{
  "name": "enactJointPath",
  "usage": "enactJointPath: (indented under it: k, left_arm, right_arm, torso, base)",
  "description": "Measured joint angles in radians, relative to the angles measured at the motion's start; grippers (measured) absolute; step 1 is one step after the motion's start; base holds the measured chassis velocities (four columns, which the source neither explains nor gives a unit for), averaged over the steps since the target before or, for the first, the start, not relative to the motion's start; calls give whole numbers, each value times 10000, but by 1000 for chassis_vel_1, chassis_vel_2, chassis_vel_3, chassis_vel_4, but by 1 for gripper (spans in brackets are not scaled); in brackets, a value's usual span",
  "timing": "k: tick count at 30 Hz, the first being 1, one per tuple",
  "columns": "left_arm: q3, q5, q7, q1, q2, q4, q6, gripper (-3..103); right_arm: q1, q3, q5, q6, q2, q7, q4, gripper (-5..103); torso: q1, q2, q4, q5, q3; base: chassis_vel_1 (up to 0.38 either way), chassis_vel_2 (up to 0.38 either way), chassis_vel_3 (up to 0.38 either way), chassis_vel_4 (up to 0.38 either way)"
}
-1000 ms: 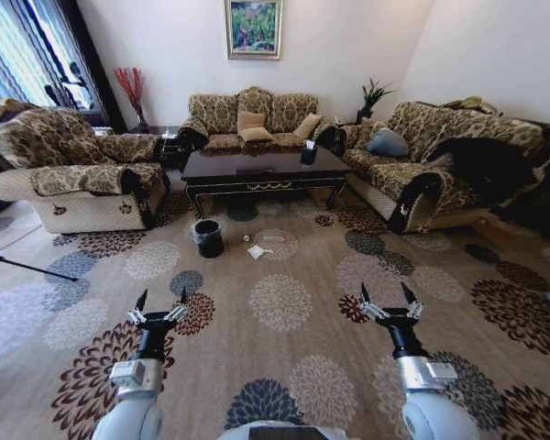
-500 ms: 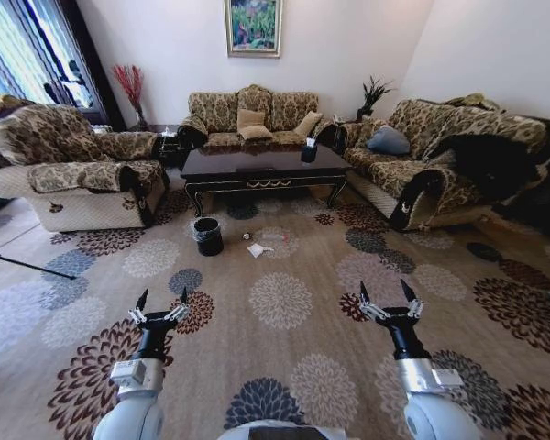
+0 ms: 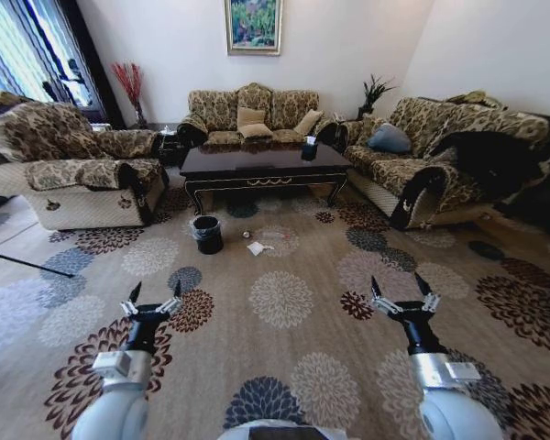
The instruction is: Move to the front of the table and pick up the trash from the floor, then place it into the trash bin.
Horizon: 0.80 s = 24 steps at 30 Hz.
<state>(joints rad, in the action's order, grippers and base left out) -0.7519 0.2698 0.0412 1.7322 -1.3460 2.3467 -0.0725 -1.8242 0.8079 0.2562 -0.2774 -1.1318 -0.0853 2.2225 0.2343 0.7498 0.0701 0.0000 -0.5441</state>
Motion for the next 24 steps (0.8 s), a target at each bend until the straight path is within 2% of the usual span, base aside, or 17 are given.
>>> enactJointPath:
  k: [3, 8, 12, 16, 24]
  left_arm:
    - [-84, 168, 10, -3, 272, 96, -52, 100]
    - [-97, 221, 16, 30, 305, 354, -72, 100]
    - [-64, 218, 17, 148, 150, 642, -73, 100]
    - [-41, 149, 16, 217, 52, 782, -71, 100]
    - [-30, 25, 13, 300, -10, 919, -53, 100]
  right_arm:
    - [-39, 93, -22, -24, 219, 50, 4, 100]
    - [-34, 387, 261, -22, 364, 218, 165, 100]
    - [-20, 945, 1478, 289, 625, 469, 465, 100]
    - [-212, 1133, 1996, 515, 854, 522, 697, 100]
    - [-496, 788, 1488, 962, 686, 548, 957, 100]
  torso:
    - [-43, -99, 0, 0, 57]
    - [-142, -321, 1, 1, 179]
    - [-226, -523, -1, 0, 298]
    - [-300, -707, 1, 0, 410]
    - [-416, -986, 0, 1, 572]
  base:
    - [0, 0, 0, 0]
    - [0, 0, 0, 0]
    - [0, 0, 0, 0]
    - [0, 0, 0, 0]
    - [0, 0, 0, 0]
